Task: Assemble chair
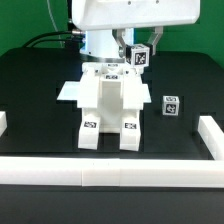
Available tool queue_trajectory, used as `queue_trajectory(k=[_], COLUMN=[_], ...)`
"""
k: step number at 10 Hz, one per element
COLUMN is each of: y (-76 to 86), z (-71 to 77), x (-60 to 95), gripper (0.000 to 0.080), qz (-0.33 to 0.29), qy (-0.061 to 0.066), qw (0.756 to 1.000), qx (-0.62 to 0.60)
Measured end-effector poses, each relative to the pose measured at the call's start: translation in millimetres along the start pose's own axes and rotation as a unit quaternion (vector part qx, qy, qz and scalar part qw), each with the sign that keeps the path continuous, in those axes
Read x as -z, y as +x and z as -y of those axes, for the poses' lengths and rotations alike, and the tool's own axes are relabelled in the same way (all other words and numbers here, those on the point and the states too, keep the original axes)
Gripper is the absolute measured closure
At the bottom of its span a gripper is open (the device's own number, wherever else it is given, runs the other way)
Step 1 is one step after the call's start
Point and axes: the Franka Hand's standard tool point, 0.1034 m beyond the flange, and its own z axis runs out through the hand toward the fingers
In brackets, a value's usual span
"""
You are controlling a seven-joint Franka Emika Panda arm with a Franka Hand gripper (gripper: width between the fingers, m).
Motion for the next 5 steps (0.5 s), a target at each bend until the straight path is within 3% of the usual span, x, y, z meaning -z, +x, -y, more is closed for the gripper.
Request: queue_trajectory(k=[5], y=[-2.9], z=[-5.4], x=[-3.4], gripper=[0.0515], qz=[0.003], qy=[-0.001], qw=[1.0], qx=[0.008])
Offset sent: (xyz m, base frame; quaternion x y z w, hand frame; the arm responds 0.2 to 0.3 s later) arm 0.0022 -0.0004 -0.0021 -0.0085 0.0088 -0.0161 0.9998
